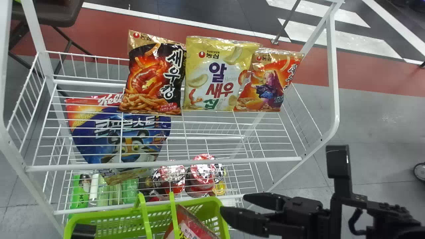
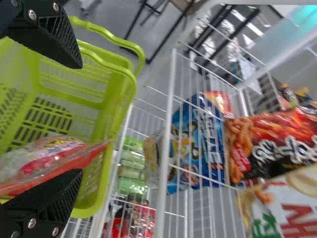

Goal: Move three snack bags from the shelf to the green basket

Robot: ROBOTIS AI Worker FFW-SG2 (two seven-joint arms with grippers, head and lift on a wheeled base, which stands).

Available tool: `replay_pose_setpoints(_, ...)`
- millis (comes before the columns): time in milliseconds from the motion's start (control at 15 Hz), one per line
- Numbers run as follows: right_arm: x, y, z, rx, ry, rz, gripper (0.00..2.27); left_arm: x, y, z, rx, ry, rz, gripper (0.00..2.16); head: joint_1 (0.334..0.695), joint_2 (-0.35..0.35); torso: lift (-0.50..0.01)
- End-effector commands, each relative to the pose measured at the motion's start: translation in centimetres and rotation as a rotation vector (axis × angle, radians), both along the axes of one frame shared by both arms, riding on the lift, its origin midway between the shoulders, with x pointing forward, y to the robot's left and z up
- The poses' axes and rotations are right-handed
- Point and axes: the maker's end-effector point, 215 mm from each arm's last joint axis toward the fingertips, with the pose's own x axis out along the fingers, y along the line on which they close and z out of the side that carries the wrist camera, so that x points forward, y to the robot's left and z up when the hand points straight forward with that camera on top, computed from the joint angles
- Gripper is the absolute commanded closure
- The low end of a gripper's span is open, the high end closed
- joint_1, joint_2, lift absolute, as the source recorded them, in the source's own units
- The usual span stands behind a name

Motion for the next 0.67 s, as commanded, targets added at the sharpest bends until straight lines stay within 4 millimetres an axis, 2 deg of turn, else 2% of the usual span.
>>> replay_pose_setpoints(0,-0.5,2.2,-1.6,0.097,0.066,-0.038,0.08,-0.1,0.0,-0.1,0.004,-0.001,0.001,1.64,0.695,-0.350,-0.047)
replay_pose_setpoints(67,0.9,2.4,-2.2,0.095,0.028,-0.045,0.09,0.0,0.0,-0.1,0.005,-0.002,0.003,1.64,0.695,-0.350,-0.047)
replay_pose_setpoints(267,8.0,3.2,0.5,0.027,-0.286,-0.057,0.09,-0.1,-0.1,-0.2,0.008,0.000,0.003,1.64,0.695,-0.350,-0.047)
replay_pose_setpoints(400,10.5,3.5,2.1,-0.057,-0.419,-0.077,0.09,-0.1,-0.1,-0.4,0.014,0.002,0.001,1.64,0.695,-0.350,-0.047)
replay_pose_setpoints(600,14.9,4.3,7.3,-0.120,-0.751,-0.115,0.09,-0.2,0.0,-0.6,0.024,0.008,-0.004,1.64,0.695,-0.350,-0.047)
